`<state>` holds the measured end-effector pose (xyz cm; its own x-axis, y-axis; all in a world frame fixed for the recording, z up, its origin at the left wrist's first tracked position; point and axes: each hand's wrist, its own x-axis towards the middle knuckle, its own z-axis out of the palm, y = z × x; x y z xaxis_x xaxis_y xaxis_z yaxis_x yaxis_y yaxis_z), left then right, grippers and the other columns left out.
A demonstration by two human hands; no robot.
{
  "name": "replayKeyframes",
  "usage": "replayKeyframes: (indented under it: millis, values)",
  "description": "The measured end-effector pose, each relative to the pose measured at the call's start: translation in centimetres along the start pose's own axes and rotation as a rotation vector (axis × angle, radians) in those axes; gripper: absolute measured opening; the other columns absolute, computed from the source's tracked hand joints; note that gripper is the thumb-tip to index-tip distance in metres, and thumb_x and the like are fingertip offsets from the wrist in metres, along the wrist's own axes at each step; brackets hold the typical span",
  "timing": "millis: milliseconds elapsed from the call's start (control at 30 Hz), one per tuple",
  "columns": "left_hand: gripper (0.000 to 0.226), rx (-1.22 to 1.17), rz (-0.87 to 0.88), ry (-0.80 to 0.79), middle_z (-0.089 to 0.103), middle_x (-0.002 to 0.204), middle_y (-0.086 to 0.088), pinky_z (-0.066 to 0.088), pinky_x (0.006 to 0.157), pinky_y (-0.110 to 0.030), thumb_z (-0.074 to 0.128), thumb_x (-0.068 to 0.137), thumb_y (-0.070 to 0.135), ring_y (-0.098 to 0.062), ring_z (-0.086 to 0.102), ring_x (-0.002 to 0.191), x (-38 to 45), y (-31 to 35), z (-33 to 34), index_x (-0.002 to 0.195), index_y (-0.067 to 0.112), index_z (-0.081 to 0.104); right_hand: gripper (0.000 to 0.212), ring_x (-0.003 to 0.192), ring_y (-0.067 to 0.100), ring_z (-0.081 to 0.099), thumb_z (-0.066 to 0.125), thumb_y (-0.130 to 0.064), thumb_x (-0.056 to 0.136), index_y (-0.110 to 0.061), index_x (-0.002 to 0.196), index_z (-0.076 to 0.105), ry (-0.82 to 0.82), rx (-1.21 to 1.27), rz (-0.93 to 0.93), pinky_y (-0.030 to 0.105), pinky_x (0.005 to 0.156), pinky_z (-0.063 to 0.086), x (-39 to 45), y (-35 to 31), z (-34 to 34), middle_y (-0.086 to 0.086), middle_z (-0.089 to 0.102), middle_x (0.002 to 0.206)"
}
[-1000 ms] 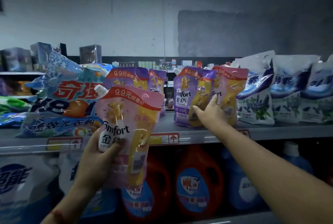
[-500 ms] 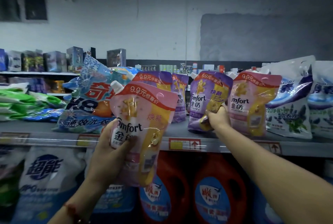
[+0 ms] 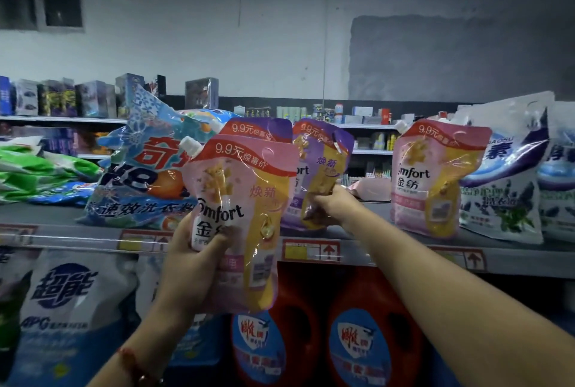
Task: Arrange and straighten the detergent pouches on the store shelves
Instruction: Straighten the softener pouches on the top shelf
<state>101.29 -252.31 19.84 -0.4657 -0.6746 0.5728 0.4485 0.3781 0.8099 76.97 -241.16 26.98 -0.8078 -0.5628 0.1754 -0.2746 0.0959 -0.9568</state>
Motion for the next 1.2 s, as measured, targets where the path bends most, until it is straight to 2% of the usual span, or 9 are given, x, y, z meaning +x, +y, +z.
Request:
replayKeyframes:
  millis: [300,367,467,567,733,900,967,1067,1200]
  values:
    - [0.034,-0.110,-0.006,-0.105,0.074,0.105,-0.009,0.062,0.073,-0.050,0.071,0.084,0.028,-0.032,0.073,0.092,0.7,0.9,6.6,0.116,0.017,0.063,0.033,0.095,0.024,0.062,0.063,-0.039,0.091,-0.017,0.114,0.056,-0.077,-0.282,0.054,0.040,0.081,0.056,-3.6,-1.7,-4.2,0.006,0.057,0.114]
    - [0.040,-0.113,0.005,-0.104,0.075,0.104,-0.011,0.062,0.074,-0.049,0.074,0.082,0.032,-0.032,0.073,0.092,1.4,1.5,9.0,0.115,0.013,0.063,0.030,0.095,0.024,0.062,0.060,-0.042,0.092,-0.015,0.104,0.062,-0.127,-0.172,0.079,0.039,0.083,0.054,-4.6,-2.8,-6.1,0.008,0.058,0.116]
    - [0.039,-0.126,0.024,-0.137,0.075,0.103,-0.012,0.062,0.071,-0.048,0.075,0.082,0.034,-0.030,0.074,0.088,2.8,2.6,13.3,0.112,0.012,0.061,0.054,0.093,0.025,0.066,0.044,-0.059,0.096,-0.009,0.100,0.063,-0.228,0.161,0.084,0.042,0.091,0.052,-6.0,-4.5,-9.5,0.011,0.069,0.101]
    - [0.038,-0.173,0.035,-0.159,0.074,0.101,-0.010,0.061,0.062,-0.037,0.071,0.086,0.030,-0.028,0.075,0.083,4.0,3.4,17.5,0.117,0.013,0.056,0.068,0.093,0.026,0.069,0.033,-0.069,0.093,-0.009,0.102,0.063,-0.186,0.364,0.040,0.042,0.084,0.054,-6.5,-5.3,-12.4,0.012,0.073,0.100]
    - [0.054,0.148,0.210,-0.048,0.068,0.093,0.005,0.061,0.060,-0.039,0.073,0.079,0.057,-0.015,0.071,0.077,6.0,1.1,24.1,0.118,0.028,0.050,0.033,0.093,0.028,0.070,0.062,-0.049,0.091,-0.019,0.105,0.066,0.058,0.343,-0.077,0.050,0.093,0.053,-5.6,-5.2,-14.2,0.005,0.075,0.093]
    - [0.068,0.292,0.067,-0.106,0.071,0.093,0.012,0.061,0.070,-0.042,0.066,0.068,0.081,-0.007,0.070,0.079,6.1,-2.2,27.0,0.115,0.034,0.052,0.022,0.084,0.026,0.065,0.050,-0.025,0.098,-0.012,0.096,0.067,0.162,0.341,0.094,0.042,0.083,0.055,-2.5,-2.0,-14.6,0.008,0.069,0.084]
    - [0.077,0.378,0.011,-0.102,0.071,0.097,0.012,0.060,0.078,-0.044,0.058,0.063,0.091,-0.012,0.070,0.086,6.5,-2.4,26.9,0.111,0.031,0.054,0.025,0.082,0.025,0.065,0.055,-0.027,0.094,-0.006,0.103,0.065,0.156,0.189,0.083,0.040,0.084,0.055,-1.4,-0.4,-15.3,0.009,0.068,0.084]
    - [0.081,0.660,-0.022,-0.143,0.070,0.112,0.000,0.055,0.085,-0.042,0.048,0.069,0.092,-0.025,0.067,0.100,6.7,-1.9,26.5,0.113,0.024,0.052,0.015,0.069,0.015,0.062,0.058,-0.022,0.094,-0.010,0.089,0.065,0.029,0.066,-0.014,0.026,0.065,0.048,-1.4,-0.1,-16.6,0.003,0.065,0.074]
    - [0.077,1.094,-0.043,-0.264,0.069,0.110,-0.009,0.044,0.073,-0.036,0.032,0.073,0.092,-0.032,0.065,0.102,6.5,0.2,25.7,0.103,0.023,0.047,0.015,0.085,0.012,0.065,0.066,-0.026,0.090,-0.017,0.102,0.066,-0.179,-0.271,-0.103,0.026,0.075,0.049,-2.8,-1.4,-19.6,-0.003,0.071,0.092]
